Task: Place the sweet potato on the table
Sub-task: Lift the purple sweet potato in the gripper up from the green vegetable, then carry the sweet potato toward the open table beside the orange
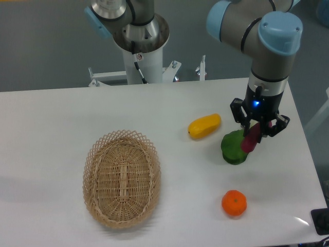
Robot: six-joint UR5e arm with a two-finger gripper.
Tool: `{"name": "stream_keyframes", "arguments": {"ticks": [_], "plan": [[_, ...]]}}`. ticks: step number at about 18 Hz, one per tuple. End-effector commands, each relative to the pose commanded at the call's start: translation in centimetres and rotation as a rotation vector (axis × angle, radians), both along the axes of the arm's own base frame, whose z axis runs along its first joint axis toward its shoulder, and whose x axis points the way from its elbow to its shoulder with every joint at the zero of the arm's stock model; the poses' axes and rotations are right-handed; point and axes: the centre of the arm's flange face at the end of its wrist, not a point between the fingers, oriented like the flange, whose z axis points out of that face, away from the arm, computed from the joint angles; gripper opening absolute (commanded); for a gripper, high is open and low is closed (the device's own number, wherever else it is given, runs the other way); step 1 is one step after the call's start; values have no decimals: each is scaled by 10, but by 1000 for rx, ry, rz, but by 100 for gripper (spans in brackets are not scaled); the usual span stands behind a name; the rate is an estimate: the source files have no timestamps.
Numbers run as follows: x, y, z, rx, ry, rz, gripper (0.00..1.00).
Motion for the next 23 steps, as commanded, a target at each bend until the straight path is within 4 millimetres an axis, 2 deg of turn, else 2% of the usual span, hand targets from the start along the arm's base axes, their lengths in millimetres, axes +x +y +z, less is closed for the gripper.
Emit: {"name": "stream_keyframes", "arguments": {"ticks": [9, 13, 16, 23], "plan": [[3, 1, -5, -1, -11, 6, 25], [10, 6, -12, 10, -31, 66, 25], [28, 29, -17, 24, -21, 74, 25], [65, 91, -35, 118, -12, 229, 25]]}}
